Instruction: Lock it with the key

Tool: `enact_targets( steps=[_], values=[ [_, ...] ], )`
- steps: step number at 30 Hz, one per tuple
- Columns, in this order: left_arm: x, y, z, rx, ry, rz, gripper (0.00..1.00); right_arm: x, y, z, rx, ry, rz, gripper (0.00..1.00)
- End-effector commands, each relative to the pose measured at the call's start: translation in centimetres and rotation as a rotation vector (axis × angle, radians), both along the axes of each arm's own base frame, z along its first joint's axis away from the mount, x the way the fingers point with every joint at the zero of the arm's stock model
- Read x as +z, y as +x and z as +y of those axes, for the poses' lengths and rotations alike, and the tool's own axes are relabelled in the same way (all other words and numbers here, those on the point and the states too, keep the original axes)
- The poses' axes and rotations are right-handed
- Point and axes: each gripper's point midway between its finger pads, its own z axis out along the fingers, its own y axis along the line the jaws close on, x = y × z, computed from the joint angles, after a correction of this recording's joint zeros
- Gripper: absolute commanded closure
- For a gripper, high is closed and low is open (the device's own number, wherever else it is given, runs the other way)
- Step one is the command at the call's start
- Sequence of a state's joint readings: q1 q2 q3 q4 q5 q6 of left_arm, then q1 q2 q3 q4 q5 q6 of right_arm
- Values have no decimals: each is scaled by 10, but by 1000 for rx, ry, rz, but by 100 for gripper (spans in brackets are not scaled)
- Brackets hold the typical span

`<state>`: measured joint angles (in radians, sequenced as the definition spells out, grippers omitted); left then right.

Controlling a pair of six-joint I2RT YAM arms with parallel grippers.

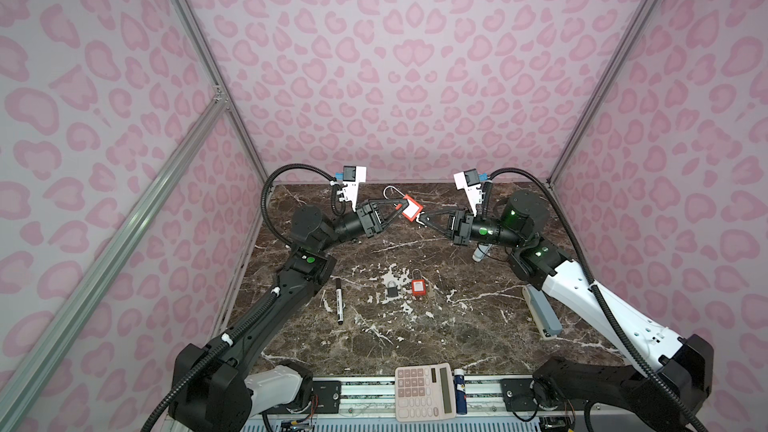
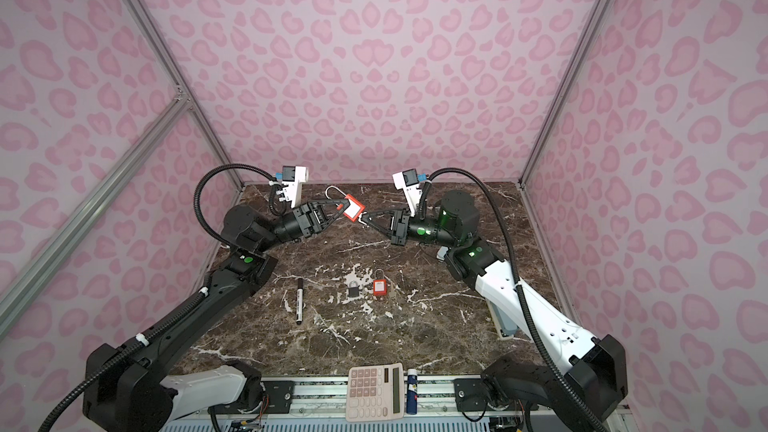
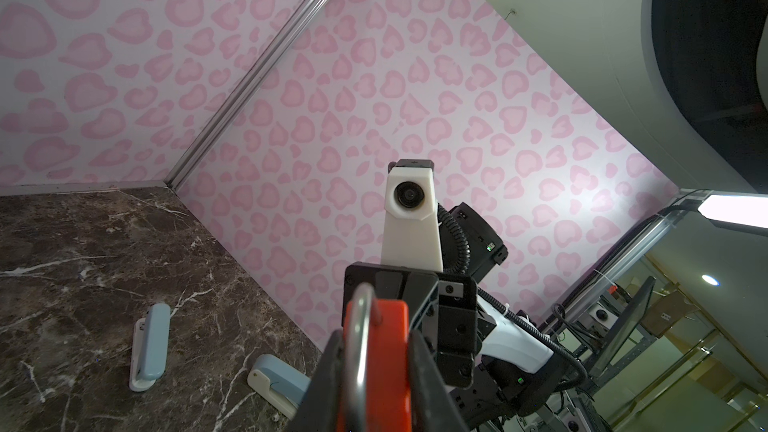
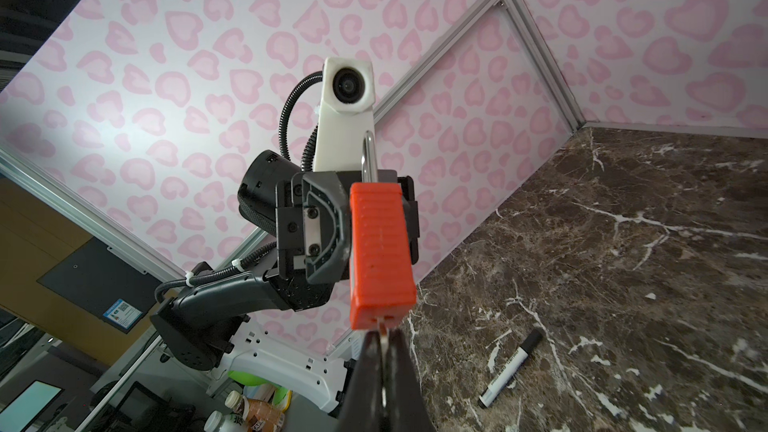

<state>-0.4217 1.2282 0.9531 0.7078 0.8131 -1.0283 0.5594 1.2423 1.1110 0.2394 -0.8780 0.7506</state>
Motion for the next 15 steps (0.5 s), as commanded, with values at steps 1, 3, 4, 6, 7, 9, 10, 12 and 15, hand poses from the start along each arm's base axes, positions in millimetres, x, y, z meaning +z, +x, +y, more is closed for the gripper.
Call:
enact_targets(
  steps=[1, 3, 4, 6, 7, 9, 10, 12, 15],
  values=[
    [3, 16, 10, 86, -35, 3, 96, -2, -1, -2, -8, -16, -12, 100],
    [2, 18, 12, 99, -40, 11, 96, -4, -1, -3, -11, -20, -7, 100],
    [1, 19, 13, 106, -41, 15, 96, -5, -1, -4, -13, -22, -3, 100],
    [0, 21, 15, 119, -42, 20, 96, -9, 0, -5, -20, -26, 5, 100],
    [-2, 22, 16, 126, -41, 25, 96, -10, 0, -6, -26, -29, 7, 100],
    [-4, 25, 19, 145, -42, 31, 96, -13, 1, -8, -37, -33, 13, 100],
    [-5, 25, 20, 151, -43, 31, 96, -15, 2, -9, -42, -36, 20, 100],
    [-6, 27, 22, 163, -44, 35, 96, -16, 2, -11, -45, -41, 26, 100],
    [-9, 27, 22, 170, -43, 39, 96, -21, 3, -12, -53, -53, 52, 100]
  ],
)
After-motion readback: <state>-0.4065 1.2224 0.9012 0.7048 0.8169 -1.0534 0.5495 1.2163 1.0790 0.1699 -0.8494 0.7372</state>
